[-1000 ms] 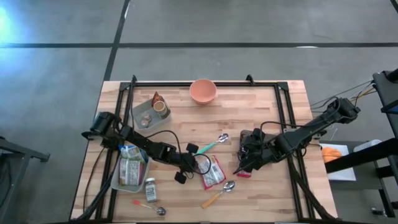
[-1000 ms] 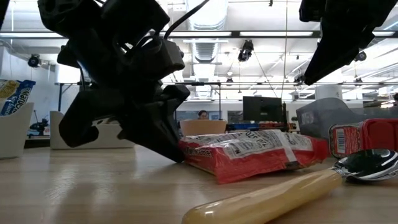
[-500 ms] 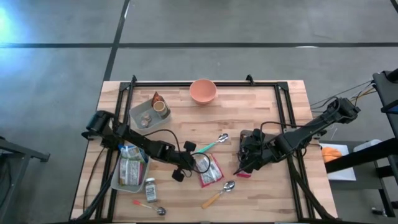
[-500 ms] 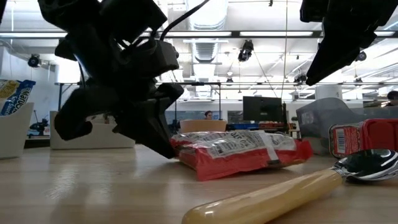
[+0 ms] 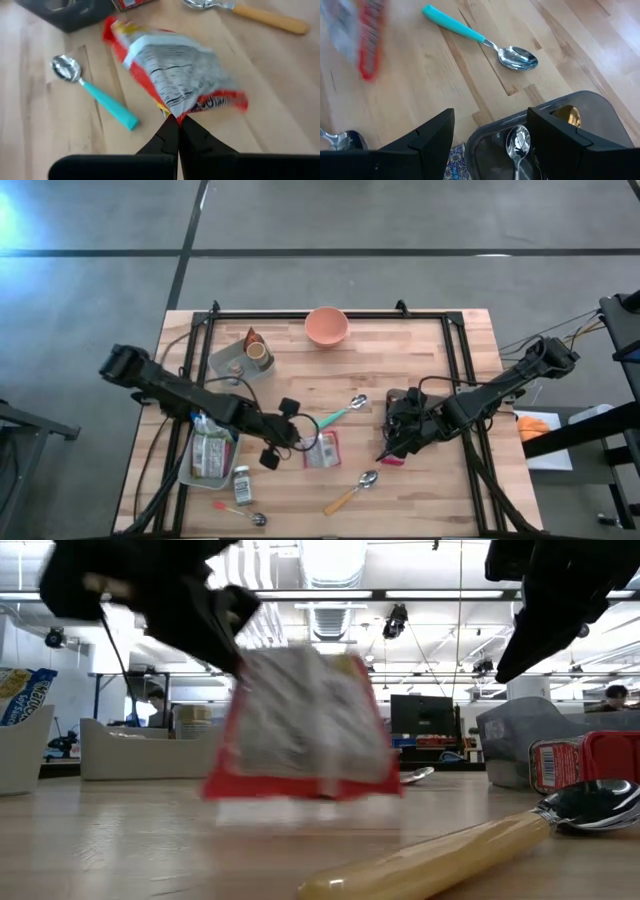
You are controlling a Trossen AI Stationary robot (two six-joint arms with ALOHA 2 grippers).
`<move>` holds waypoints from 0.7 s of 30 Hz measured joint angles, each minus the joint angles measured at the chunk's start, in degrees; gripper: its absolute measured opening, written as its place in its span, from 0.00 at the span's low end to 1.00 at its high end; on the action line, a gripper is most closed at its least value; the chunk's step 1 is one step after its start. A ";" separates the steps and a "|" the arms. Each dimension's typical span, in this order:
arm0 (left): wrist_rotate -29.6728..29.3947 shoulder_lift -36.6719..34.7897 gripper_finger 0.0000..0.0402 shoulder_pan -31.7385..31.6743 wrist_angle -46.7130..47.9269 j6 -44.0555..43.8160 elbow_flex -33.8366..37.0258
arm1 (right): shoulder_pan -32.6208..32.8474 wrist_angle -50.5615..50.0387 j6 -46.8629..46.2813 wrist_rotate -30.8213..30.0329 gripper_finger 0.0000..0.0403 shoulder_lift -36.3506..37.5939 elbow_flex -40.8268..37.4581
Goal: Pick & Place Food Item
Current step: Put the pink noodle pack into the bottom gray bin
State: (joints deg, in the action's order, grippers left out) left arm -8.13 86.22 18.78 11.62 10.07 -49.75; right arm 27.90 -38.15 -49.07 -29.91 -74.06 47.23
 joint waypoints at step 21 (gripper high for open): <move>13.30 -13.25 0.00 1.88 40.06 -12.08 -12.81 | 0.37 3.04 -0.42 0.11 0.62 0.00 -1.41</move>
State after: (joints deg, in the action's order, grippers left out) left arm 5.17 72.97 20.65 51.68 -2.00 -62.57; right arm 28.27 -35.11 -49.50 -29.80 -74.06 45.82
